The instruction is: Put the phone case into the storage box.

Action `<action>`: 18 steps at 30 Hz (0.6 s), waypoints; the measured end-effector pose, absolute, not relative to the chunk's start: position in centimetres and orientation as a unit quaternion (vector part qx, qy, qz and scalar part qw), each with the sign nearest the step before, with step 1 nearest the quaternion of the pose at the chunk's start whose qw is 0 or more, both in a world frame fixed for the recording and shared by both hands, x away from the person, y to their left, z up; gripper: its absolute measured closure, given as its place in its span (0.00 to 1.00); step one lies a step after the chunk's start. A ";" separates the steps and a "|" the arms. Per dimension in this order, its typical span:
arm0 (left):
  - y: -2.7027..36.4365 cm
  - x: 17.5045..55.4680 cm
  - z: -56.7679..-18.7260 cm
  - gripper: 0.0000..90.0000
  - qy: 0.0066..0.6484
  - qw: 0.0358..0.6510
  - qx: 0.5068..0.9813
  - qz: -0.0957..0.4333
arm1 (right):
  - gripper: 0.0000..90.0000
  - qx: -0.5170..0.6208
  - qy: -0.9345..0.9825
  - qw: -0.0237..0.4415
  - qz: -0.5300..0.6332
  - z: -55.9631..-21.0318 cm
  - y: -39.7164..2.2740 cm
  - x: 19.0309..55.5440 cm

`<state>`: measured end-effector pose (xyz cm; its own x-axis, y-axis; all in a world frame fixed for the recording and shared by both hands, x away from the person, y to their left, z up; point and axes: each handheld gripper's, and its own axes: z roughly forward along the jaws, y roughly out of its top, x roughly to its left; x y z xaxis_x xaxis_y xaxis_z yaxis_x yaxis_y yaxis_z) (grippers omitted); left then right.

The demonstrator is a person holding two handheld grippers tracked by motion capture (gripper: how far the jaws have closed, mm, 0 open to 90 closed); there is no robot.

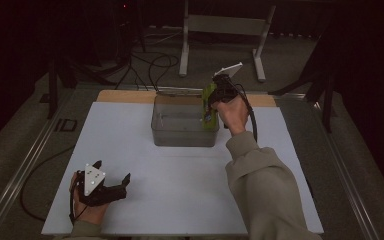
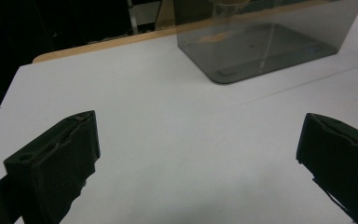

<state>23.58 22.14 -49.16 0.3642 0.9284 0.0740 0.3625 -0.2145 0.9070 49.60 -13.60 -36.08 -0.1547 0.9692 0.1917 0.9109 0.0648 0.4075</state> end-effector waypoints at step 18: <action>22.1 23.5 -49.1 0.00 0.454 0.432 0.705 0.331 | 0.86 0.657 0.722 0.065 0.208 -37.5 -14.2 50.0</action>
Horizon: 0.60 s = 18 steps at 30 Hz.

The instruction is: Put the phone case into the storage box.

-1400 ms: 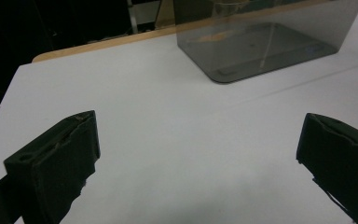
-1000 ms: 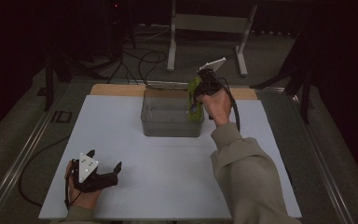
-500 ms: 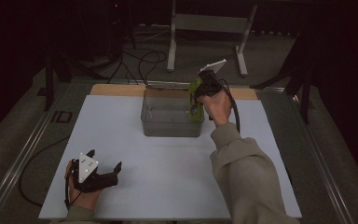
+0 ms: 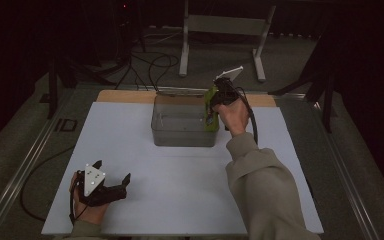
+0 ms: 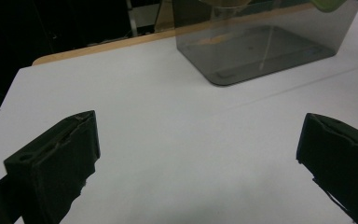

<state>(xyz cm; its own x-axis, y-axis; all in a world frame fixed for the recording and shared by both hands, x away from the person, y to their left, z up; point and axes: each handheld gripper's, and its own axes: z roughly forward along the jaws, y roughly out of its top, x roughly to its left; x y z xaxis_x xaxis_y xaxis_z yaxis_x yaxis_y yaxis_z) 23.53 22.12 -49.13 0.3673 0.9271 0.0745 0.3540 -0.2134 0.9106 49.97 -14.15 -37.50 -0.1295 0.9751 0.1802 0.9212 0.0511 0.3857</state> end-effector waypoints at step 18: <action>22.2 23.5 -49.1 0.00 0.454 0.433 0.705 0.331 | 0.86 0.656 0.727 0.067 0.192 -38.5 -13.3 50.4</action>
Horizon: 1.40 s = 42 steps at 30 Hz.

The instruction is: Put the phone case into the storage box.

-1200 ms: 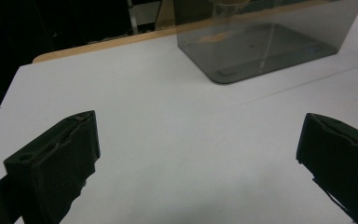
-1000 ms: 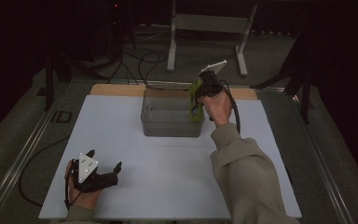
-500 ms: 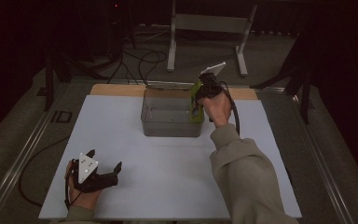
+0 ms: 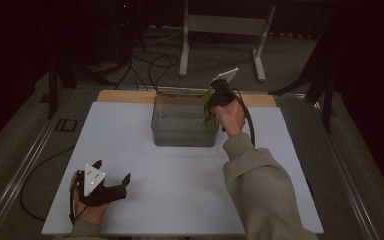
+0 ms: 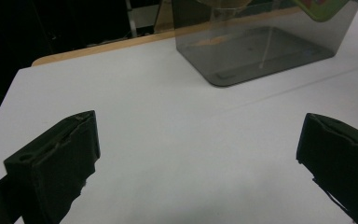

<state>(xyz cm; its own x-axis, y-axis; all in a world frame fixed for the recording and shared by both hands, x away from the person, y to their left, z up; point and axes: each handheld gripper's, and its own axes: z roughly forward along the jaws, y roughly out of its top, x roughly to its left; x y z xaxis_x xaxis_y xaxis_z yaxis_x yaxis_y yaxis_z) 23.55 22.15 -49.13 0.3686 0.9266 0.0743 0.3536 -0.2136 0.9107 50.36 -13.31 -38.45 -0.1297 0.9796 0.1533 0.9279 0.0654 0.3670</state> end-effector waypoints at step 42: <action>22.2 23.5 -49.1 0.00 0.455 0.436 0.702 0.332 | 0.86 0.675 0.721 0.030 0.154 -42.2 -12.8 51.7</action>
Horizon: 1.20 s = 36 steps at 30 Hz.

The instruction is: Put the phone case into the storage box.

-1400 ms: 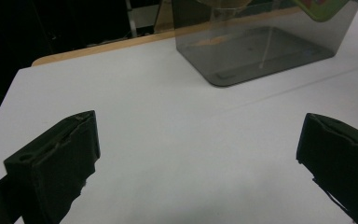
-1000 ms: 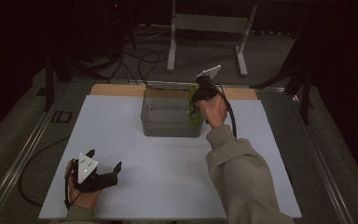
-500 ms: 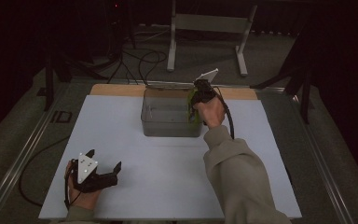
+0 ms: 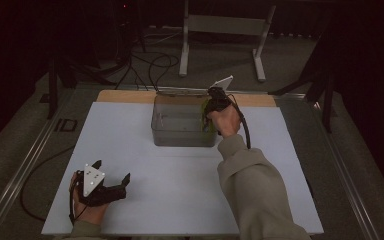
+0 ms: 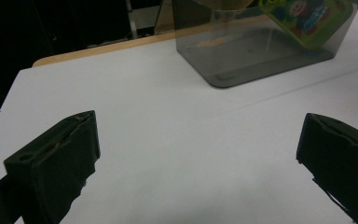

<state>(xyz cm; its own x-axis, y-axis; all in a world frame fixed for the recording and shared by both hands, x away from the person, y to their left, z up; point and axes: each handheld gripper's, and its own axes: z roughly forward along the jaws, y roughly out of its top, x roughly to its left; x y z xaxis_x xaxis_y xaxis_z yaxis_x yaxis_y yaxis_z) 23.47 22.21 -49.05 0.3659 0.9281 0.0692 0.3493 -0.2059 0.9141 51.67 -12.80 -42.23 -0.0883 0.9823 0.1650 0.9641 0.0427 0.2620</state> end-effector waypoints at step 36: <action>22.2 23.4 -49.0 0.00 0.455 0.435 0.702 0.332 | 0.77 0.644 0.747 0.073 0.151 -42.1 -12.3 51.3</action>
<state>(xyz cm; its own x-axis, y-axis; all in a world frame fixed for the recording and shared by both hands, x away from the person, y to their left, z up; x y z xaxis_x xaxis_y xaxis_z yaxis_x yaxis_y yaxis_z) 23.37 22.25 -49.01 0.3651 0.9283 0.0699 0.3508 -0.2068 0.9133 51.26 -12.33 -42.08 -0.1606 0.9833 0.0852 0.9394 0.1257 0.3190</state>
